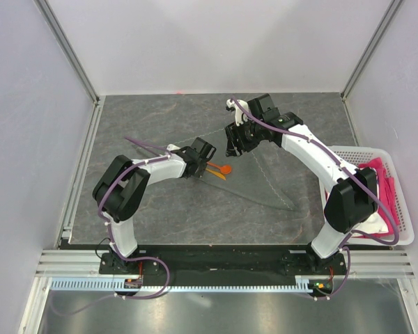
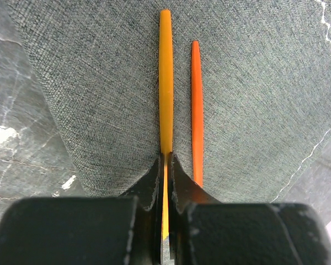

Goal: Fold the napkin, place the utensils inside, and roll it up
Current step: Place the utensil onto the napkin

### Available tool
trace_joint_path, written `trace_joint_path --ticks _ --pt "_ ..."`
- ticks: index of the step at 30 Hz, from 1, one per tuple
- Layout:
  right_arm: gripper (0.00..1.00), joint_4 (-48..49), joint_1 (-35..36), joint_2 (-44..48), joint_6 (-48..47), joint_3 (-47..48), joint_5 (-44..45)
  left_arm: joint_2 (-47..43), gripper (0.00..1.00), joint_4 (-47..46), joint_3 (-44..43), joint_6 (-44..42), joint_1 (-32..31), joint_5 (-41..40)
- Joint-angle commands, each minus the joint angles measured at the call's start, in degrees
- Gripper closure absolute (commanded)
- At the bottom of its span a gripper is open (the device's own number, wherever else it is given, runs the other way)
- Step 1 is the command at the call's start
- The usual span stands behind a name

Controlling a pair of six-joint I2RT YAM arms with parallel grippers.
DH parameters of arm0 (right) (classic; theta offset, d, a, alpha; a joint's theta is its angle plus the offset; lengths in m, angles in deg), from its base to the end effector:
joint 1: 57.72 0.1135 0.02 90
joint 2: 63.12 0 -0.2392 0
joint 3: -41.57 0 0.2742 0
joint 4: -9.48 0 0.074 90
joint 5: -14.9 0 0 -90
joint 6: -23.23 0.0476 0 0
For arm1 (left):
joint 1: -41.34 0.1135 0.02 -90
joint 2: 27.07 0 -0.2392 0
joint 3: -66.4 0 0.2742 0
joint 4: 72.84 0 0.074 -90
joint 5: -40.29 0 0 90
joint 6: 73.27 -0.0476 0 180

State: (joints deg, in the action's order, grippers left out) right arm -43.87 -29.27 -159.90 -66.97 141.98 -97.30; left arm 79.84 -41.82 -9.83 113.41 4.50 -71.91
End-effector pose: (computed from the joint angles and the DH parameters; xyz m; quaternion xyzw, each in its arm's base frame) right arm 0.3416 0.2055 0.2783 -0.2922 0.8762 0.2577 0.2835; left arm 0.3160 -0.2143 0.0985 -0.5154 0.8012 -0.1468 0.2662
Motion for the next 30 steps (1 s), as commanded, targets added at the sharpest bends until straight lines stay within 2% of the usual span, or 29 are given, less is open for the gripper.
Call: trace_joint_path --ticks 1,4,8,11,13,14,19,22,27,30 --pt "0.38 1.6 0.0 1.5 0.2 -0.1 -0.7 1.1 0.98 1.1 -1.4 2.5 -0.4 -0.2" --pt "0.38 1.6 0.0 1.2 0.2 0.0 -0.5 0.8 0.97 1.1 -1.4 1.8 -0.4 0.7" --pt "0.38 1.5 -0.1 1.3 0.2 0.1 0.0 0.6 0.85 1.0 -1.9 0.8 -0.4 1.4" --pt "0.37 1.5 0.0 1.6 0.2 0.0 0.3 0.2 0.82 0.8 -2.0 0.2 -0.4 2.1" --pt "0.37 1.6 -0.1 1.7 0.2 -0.1 0.6 -0.3 0.73 0.7 -2.0 -0.4 -0.4 2.2" --pt "0.37 1.6 0.0 1.8 0.2 -0.1 0.6 -0.5 0.65 0.7 -1.9 -0.6 -0.4 2.4" --pt "0.36 1.6 0.0 2.6 2.1 -0.3 1.0 -2.8 0.41 0.4 -0.8 -1.5 -0.5 2.2" --pt "0.36 1.1 0.0 3.3 2.9 -1.0 2.2 -4.1 0.30 -0.1 -0.4 -2.0 -0.4 2.5" --pt "0.35 1.4 0.0 5.4 5.7 -5.0 4.2 -7.9 0.23 -1.1 -0.9 -5.3 -0.4 0.9" --pt "0.34 2.6 0.0 6.6 7.5 -8.6 5.9 -10.8 0.17 -2.5 0.0 -11.8 0.2 -1.7"
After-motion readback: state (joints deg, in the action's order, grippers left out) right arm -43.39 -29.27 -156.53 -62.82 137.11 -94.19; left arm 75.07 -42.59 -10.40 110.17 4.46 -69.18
